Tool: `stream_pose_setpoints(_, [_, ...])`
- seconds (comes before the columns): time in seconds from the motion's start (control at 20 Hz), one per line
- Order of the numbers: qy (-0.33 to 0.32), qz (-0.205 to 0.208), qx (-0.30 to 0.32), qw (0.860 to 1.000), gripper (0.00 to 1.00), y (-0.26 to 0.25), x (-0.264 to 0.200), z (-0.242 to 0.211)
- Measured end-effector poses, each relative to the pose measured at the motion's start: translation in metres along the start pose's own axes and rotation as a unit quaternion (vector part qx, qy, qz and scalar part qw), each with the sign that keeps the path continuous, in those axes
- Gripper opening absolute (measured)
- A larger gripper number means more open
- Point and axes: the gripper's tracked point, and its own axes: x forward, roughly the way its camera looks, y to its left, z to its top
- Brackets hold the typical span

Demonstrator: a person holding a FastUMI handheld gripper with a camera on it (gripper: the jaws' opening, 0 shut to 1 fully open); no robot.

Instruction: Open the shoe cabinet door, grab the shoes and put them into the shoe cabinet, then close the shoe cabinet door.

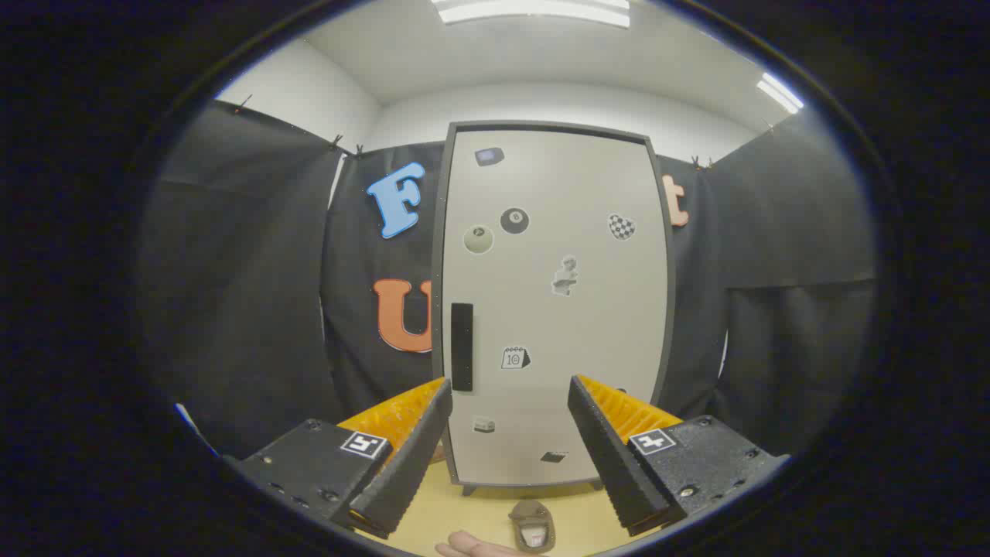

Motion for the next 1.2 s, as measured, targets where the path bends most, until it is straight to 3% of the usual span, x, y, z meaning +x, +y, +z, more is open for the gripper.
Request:
stream_pose_setpoints(0.6, [0.015,0.006,0.006,1.000,0.99,-0.017,0.008,-0.005])
stream_pose_setpoints(1.2, [0.013,0.039,0.024,0.999,0.99,0.032,0.040,-0.003])
